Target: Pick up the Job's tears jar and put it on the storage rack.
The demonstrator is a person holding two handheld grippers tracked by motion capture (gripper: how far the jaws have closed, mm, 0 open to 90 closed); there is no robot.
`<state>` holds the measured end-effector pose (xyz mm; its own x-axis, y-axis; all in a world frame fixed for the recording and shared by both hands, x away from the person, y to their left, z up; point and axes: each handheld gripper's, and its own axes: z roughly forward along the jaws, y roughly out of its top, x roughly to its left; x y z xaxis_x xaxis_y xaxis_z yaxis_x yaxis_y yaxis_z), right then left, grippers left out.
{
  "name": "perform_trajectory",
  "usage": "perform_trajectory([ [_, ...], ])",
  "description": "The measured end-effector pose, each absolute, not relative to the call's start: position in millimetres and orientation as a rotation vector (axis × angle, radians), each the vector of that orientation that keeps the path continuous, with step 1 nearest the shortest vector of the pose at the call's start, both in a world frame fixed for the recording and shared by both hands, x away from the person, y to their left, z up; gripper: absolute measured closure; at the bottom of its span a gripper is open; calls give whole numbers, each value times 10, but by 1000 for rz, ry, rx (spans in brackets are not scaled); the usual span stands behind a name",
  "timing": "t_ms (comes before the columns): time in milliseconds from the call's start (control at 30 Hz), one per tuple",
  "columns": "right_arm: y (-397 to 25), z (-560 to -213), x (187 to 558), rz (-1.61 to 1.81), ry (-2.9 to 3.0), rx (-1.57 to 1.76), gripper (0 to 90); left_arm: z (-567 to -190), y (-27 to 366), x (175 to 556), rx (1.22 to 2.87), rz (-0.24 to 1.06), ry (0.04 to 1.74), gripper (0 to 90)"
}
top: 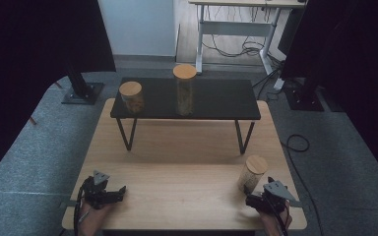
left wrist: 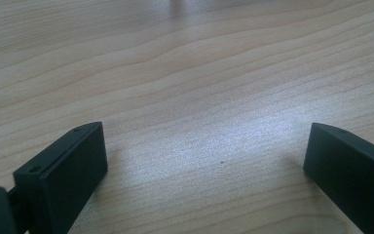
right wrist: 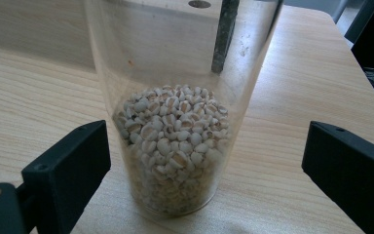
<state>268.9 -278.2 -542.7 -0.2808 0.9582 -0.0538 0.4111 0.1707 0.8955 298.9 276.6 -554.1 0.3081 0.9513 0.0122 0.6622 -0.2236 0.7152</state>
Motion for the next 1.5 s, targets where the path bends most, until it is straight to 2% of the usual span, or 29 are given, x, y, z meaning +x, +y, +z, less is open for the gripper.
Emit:
perform_trajectory([
  [1500, -2661, -5477, 2913, 1113, 1832, 1302, 61, -5541, 2766, 2989, 1972, 615, 1426, 18],
])
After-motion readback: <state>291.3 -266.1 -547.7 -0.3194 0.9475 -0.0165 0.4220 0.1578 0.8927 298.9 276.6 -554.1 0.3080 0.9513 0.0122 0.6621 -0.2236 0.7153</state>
